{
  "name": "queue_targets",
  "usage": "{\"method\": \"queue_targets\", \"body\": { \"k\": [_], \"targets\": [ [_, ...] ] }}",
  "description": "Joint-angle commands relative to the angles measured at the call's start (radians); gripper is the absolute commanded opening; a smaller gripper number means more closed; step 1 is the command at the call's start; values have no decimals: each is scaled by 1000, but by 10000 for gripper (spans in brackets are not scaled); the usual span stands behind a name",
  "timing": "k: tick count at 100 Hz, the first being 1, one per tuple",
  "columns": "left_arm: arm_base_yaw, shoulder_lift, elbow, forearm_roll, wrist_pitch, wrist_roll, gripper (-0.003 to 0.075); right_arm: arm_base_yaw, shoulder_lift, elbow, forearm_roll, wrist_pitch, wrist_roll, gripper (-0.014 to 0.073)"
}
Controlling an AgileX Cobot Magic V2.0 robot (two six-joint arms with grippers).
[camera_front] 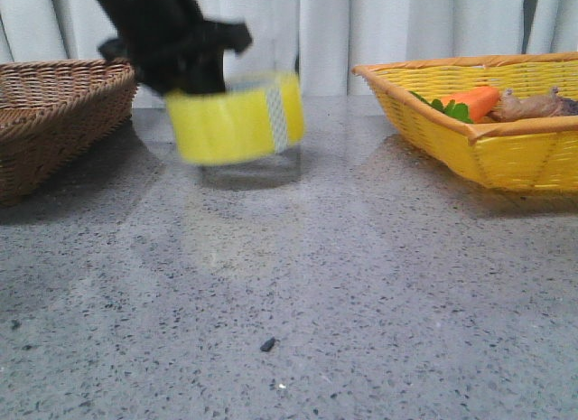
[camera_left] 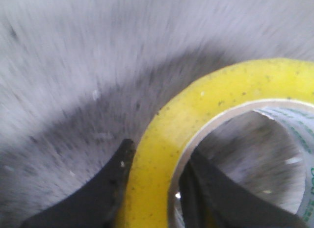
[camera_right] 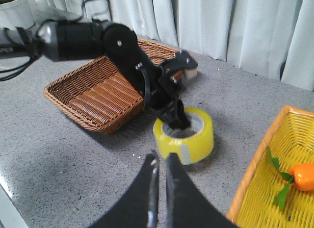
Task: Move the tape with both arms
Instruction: 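Grasp the tape roll with the left gripper and lift it, then carry the tape roll into the brown basket and release it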
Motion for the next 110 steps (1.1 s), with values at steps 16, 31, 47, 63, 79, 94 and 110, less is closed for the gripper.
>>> {"method": "queue_targets", "body": {
  "k": [16, 31, 47, 63, 79, 94, 110],
  "targets": [
    [57, -261, -149, 79, -44, -5, -20, -2, -4, -23, -6, -89, -3, -56],
    [208, -334, -144, 140, 5, -5, -20, -2, -22, -22, -34, -89, -3, -56],
    [407, -340, -83, 133, 46, -5, -20, -2, -37, -21, -56, -85, -3, -56],
    [513, -328, 51, 75, 6, -5, -20, -2, -39, -21, -62, -85, -3, -56],
    [522, -314, 157, 56, -70, -5, -20, -2, -39, -21, -62, -85, -3, -56],
    [522, -288, 162, 42, -96, -5, -15, -2, -39, -21, -62, -85, -3, -56],
    [522, -283, 162, 7, -95, -5, 176, -2, -39, -21, -62, -79, -3, -56]
  ]
}}
